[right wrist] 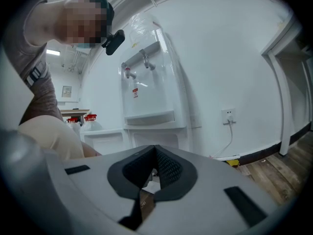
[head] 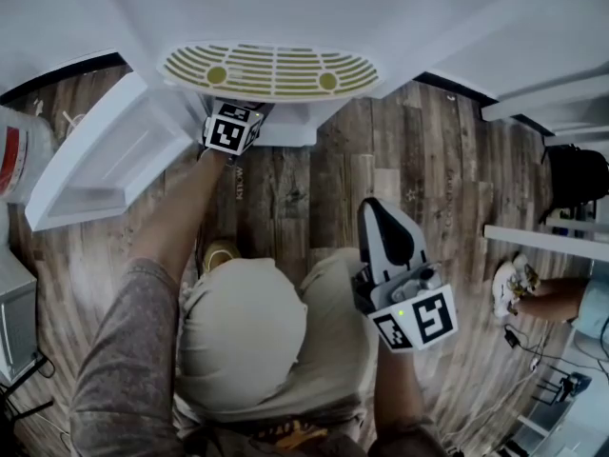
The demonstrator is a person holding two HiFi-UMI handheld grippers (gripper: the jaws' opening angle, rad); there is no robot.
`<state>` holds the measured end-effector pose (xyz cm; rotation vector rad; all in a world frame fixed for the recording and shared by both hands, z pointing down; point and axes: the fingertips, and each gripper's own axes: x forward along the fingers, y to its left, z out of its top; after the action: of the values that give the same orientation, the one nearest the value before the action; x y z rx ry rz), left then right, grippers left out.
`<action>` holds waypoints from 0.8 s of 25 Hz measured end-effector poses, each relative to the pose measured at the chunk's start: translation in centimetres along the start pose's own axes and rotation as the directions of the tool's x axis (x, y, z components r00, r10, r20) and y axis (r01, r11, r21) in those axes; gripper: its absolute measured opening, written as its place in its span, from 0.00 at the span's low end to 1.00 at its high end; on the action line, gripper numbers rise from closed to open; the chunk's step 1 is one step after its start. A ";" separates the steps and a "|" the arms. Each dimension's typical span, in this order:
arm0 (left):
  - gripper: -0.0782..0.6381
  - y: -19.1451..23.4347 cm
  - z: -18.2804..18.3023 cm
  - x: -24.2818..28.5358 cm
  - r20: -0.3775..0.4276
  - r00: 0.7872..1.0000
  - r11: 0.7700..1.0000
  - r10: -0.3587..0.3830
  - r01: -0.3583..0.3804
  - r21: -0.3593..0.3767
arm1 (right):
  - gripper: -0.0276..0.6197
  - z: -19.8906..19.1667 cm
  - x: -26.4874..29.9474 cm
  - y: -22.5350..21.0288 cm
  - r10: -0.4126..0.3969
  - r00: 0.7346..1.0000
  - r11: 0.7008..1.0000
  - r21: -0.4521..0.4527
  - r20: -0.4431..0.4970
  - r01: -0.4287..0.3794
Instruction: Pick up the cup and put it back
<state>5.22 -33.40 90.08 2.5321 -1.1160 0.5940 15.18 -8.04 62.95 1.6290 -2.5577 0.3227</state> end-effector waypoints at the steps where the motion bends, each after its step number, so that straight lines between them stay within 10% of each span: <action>1: 0.52 0.0 -0.1 0.1 -0.001 1.000 1.000 0.002 -0.002 0.001 | 0.05 0.0 0.0 0.1 0.002 1.000 1.000 -0.002 -0.001 -0.002; 20: 0.55 -0.5 -1.9 0.3 -0.031 0.999 1.000 0.013 -0.013 -0.018 | 0.05 0.1 -0.1 -0.5 -0.009 1.000 1.000 0.006 0.007 0.009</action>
<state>5.35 -32.45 91.78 2.4940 -1.1227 0.6214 15.62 -8.20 62.87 1.6455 -2.5562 0.3244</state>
